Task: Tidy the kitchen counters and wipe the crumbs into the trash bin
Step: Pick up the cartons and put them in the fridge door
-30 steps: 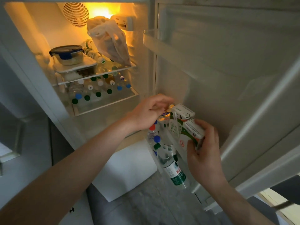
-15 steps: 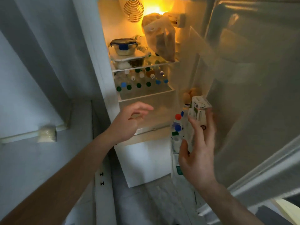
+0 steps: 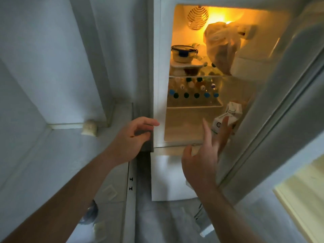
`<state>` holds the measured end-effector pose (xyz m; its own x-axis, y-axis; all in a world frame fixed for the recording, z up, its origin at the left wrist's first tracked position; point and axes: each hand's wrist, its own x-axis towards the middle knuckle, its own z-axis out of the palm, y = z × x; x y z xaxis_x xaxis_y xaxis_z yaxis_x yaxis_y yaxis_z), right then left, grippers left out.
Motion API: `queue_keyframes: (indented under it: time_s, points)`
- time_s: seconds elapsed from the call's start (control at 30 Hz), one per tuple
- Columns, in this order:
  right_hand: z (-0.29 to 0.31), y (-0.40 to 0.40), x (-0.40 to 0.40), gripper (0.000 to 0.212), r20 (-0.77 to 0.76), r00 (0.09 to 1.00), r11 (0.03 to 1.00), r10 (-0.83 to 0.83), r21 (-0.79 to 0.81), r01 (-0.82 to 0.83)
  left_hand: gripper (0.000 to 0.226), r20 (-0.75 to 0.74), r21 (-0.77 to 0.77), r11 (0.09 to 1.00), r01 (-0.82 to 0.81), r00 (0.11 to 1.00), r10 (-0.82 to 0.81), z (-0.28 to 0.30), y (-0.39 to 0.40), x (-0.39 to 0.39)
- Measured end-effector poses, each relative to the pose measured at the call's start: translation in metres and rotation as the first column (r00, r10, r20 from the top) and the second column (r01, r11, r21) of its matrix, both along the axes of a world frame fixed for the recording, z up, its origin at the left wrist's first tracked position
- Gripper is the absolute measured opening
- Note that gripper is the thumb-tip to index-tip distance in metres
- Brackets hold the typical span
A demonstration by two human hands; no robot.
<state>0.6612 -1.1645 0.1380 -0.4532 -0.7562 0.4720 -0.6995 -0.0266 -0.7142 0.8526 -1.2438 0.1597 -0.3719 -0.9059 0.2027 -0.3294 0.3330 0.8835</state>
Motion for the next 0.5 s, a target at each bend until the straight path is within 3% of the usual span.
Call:
queue_keyframes:
  time_s: [0.1, 0.2, 0.33, 0.5]
  points:
    - [-0.003, -0.008, 0.025, 0.089, -0.01, 0.997, 0.996, 0.079, 0.049, -0.078, 0.047, -0.008, -0.025, 0.999, -0.044, 0.999, 0.044, 0.007, 0.007, 0.007]
    - [-0.014, -0.012, 0.039, 0.078, -0.108, 0.927, 0.933, 0.359, 0.071, -0.353, 0.045, -0.021, -0.048, 0.996, -0.079, 0.997, 0.078, 0.016, 0.013, 0.011]
    - [-0.014, -0.011, 0.038, 0.062, 0.049, 0.765, 0.739, 0.642, 0.225, -0.635, 0.037, -0.018, -0.104, 0.987, -0.121, 0.993, 0.119, 0.03, 0.018, 0.013]
    - [-0.003, -0.025, 0.015, 0.05, 0.222, 0.566, 0.466, 0.794, 0.376, -0.801, 0.031, -0.064, -0.124, 0.982, -0.141, 0.989, 0.134, 0.043, 0.022, 0.006]
